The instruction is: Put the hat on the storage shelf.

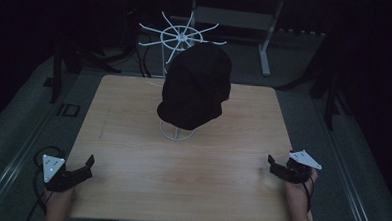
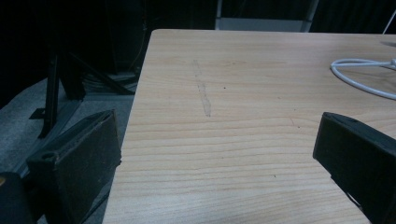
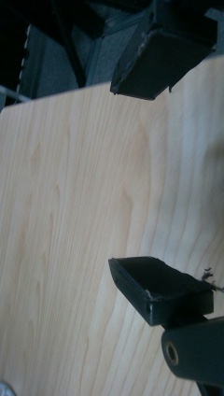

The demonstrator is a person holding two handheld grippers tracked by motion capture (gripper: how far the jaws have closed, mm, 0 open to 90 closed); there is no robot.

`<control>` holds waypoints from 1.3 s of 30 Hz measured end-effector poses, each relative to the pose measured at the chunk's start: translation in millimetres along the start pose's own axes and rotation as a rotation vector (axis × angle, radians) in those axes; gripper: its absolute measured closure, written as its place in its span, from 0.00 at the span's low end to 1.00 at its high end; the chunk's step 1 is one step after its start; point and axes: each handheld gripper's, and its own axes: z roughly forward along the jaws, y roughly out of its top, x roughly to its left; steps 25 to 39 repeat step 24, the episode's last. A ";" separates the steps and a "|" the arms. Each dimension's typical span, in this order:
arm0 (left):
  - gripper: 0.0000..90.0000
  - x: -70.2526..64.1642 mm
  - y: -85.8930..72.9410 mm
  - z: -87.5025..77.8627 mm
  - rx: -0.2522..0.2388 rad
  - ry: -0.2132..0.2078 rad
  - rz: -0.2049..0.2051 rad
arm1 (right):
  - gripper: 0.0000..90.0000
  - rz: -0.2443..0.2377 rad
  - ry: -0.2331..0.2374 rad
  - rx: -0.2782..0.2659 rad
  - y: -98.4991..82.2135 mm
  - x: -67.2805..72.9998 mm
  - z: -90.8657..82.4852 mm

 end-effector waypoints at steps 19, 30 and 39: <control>0.02 0.3 0.0 -0.2 0.000 0.001 -0.005 | 0.15 0.076 -0.149 0.020 -14.8 -28.4 -7.1; 0.02 0.3 0.0 -0.1 0.000 0.001 -0.006 | 0.15 0.077 -0.143 0.024 -14.9 -29.0 -6.6; 0.02 0.3 0.0 -0.1 0.000 0.001 -0.006 | 0.15 0.077 -0.143 0.024 -14.9 -29.0 -6.6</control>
